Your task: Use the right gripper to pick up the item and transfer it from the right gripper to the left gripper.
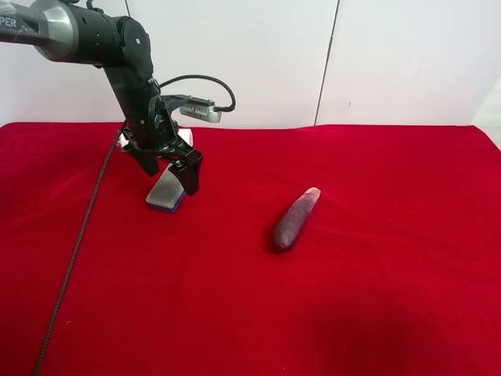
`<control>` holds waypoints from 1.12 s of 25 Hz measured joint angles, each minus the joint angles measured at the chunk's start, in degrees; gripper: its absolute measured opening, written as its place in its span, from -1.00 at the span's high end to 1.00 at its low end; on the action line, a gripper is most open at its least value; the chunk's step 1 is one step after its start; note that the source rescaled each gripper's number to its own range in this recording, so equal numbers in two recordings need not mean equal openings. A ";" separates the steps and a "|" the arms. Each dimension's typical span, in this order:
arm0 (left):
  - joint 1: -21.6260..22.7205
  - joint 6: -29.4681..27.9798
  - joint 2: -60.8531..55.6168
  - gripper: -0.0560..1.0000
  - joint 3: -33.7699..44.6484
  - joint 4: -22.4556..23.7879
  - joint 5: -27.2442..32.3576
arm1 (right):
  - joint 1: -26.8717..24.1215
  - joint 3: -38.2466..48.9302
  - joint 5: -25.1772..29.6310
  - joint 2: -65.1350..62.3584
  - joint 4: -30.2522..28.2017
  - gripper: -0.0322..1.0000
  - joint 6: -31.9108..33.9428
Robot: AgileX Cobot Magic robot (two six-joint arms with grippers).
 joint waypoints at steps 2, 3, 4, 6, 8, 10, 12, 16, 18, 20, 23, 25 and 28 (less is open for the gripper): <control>0.00 0.00 0.00 -1.00 0.00 0.00 0.00 | 0.00 0.00 0.00 0.00 0.00 -1.00 0.00; 0.00 0.00 0.00 -1.00 0.00 0.00 0.00 | 0.00 0.00 0.00 0.00 0.00 -1.00 0.00; 0.00 0.00 -0.20 -1.00 0.00 0.00 0.00 | 0.00 0.00 0.00 0.00 0.00 -1.00 0.00; 0.00 0.00 -1.26 -1.00 0.00 0.05 0.06 | 0.00 0.00 0.00 0.00 0.00 -1.00 0.00; 0.00 0.00 -3.00 -1.00 0.00 0.06 0.46 | 0.00 0.00 0.00 0.00 0.00 -1.00 0.00; 0.00 0.00 -5.20 -1.00 0.00 0.06 1.97 | 0.00 0.00 0.00 0.00 0.00 -1.00 0.00; 0.00 -0.16 -7.13 -1.00 0.00 0.06 4.60 | 0.00 0.00 0.00 0.00 0.00 -1.00 0.00; -0.15 -1.09 -11.20 -1.00 0.00 0.29 7.93 | 0.00 0.00 0.00 0.00 0.00 -1.00 0.00; -0.82 -1.87 -14.22 -1.00 1.02 0.65 7.87 | 0.00 0.00 0.00 0.00 0.00 -1.00 0.00; -1.64 -2.19 -17.59 -1.00 3.36 0.59 7.95 | 0.00 0.00 0.00 0.00 0.00 -1.00 0.00; -2.85 -2.21 -23.02 -1.00 8.16 0.59 7.95 | 0.00 0.00 0.00 0.00 0.00 -1.00 0.00; -3.51 -2.39 -27.23 -1.00 11.99 0.59 7.99 | 0.00 0.00 0.00 0.00 0.00 -1.00 0.00; -3.85 -2.38 -34.04 -1.00 18.65 0.59 8.05 | 0.00 0.00 0.00 0.00 0.00 -1.00 0.00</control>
